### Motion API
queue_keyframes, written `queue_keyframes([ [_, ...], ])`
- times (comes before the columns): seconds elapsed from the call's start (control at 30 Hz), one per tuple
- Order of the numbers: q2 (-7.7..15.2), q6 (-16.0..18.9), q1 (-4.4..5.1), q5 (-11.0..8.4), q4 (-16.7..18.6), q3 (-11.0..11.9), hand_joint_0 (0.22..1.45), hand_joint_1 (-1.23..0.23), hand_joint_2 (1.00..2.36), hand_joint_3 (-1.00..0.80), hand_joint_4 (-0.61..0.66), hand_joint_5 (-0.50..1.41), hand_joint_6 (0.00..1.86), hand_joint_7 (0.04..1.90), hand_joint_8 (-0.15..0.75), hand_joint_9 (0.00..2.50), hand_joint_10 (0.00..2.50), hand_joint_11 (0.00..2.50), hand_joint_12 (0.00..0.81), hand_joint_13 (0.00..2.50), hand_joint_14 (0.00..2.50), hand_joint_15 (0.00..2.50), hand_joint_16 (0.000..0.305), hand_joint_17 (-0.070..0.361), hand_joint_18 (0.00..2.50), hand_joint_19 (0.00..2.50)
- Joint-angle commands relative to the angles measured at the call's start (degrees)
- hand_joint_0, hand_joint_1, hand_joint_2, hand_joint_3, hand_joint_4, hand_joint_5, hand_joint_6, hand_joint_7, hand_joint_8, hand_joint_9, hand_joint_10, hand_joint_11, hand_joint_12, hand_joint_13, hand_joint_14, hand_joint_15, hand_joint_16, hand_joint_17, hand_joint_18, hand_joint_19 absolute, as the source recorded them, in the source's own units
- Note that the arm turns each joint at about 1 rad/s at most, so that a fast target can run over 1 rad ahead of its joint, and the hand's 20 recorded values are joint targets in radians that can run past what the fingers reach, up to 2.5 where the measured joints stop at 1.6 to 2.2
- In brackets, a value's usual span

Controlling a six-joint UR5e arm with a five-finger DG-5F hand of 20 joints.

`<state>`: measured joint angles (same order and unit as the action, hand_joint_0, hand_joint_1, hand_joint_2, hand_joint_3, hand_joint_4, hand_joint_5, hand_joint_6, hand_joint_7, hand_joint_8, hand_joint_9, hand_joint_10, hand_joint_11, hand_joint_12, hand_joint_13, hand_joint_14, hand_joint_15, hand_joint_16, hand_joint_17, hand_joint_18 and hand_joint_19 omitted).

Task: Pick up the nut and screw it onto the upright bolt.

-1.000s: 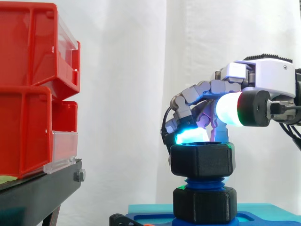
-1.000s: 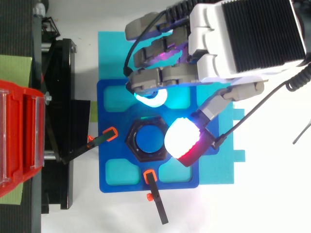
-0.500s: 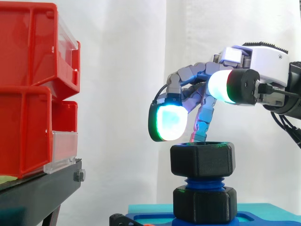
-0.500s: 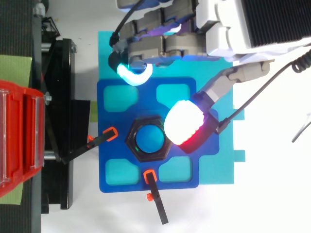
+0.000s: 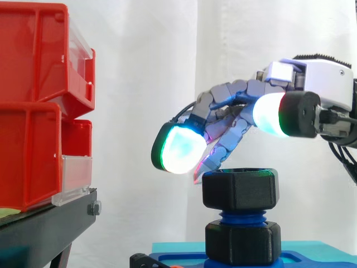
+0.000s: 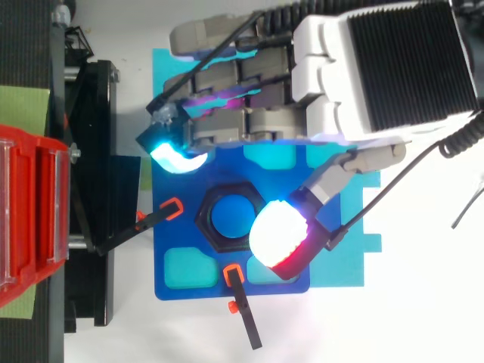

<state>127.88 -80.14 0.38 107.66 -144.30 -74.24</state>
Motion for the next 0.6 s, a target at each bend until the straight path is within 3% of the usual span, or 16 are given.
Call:
queue_keyframes([
  [0.0,0.0,0.1,0.50,-0.70,1.5,-1.0,0.49,-0.17,1.00,-0.50,0.20,-0.11,0.50,0.68,0.209,0.87,0.00,0.00,0.223,0.53,0.00,0.00,0.024,0.053,0.17,0.00],
  [0.33,0.0,0.0,1.03,-0.78,0.9,-1.0,0.49,-0.19,1.00,-0.50,0.21,-0.11,0.50,0.69,0.209,0.80,0.00,0.00,0.239,0.46,0.00,0.00,0.025,0.056,0.10,0.00],
  [0.57,0.0,-0.1,1.03,-0.78,-0.6,-1.0,0.50,-0.23,1.00,-0.50,0.25,-0.09,0.50,0.89,0.225,0.80,0.00,0.00,0.246,0.48,0.00,0.00,0.023,0.052,0.10,0.00],
])
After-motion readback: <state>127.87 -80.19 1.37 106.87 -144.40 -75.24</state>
